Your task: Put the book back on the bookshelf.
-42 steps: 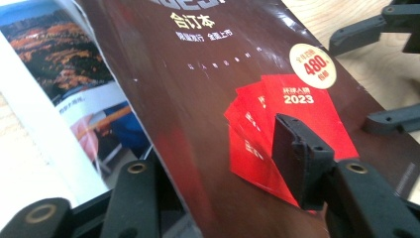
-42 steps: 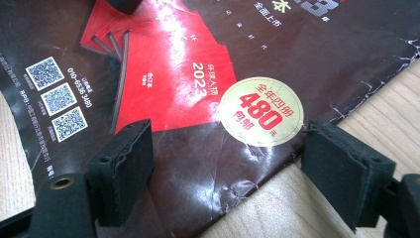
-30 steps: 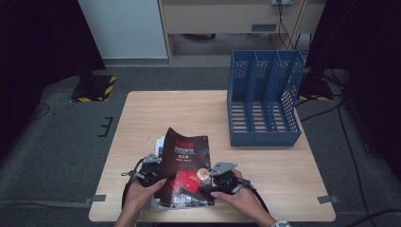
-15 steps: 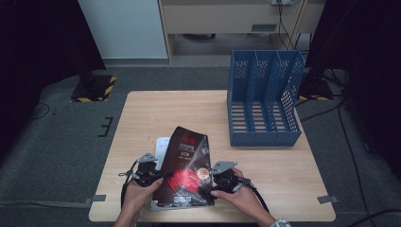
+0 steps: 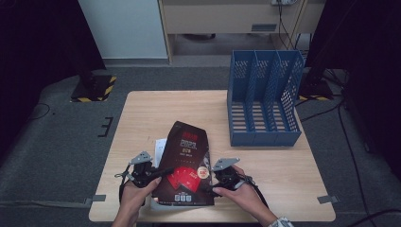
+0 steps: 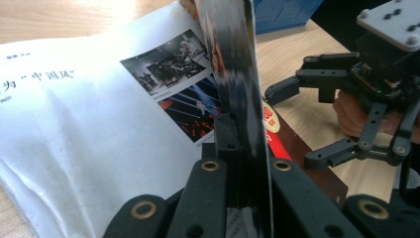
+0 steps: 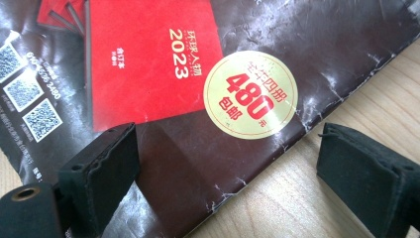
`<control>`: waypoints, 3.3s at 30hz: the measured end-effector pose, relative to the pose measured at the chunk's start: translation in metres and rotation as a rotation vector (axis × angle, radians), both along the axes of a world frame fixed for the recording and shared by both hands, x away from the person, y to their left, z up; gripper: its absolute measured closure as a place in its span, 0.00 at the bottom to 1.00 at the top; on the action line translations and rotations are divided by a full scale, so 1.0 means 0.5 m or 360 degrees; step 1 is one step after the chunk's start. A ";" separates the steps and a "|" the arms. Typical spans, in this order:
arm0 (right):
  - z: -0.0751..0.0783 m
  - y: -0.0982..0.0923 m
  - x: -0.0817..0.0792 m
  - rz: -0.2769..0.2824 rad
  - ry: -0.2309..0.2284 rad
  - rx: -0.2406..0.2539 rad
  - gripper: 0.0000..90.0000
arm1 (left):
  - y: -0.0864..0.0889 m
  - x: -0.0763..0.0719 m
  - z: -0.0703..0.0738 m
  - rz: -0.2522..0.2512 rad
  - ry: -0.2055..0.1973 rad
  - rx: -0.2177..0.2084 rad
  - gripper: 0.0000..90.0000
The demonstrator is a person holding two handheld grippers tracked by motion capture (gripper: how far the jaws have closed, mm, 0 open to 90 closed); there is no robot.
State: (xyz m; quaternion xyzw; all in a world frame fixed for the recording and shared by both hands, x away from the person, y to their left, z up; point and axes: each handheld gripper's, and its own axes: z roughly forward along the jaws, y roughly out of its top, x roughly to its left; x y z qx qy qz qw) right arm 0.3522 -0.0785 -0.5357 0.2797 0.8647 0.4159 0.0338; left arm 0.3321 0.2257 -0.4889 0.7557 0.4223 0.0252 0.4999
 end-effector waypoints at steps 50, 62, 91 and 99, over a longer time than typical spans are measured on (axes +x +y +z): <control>0.005 0.043 0.058 0.0150 0.0188 0.0095 0.13 | 0.050 0.005 -0.013 0.0261 0.0016 0.0049 0.72; 0.004 0.046 0.052 0.0141 0.0145 0.0075 0.12 | 0.098 0.006 -0.035 0.0502 0.0051 0.0423 0.39; 0.004 0.037 0.051 0.0096 0.0142 0.0065 0.10 | 0.020 0.038 -0.066 0.0211 0.0105 0.0488 0.43; 0.008 -0.002 0.049 0.0097 0.0156 0.0040 0.14 | -0.007 0.054 -0.071 0.0131 0.0048 0.0480 0.49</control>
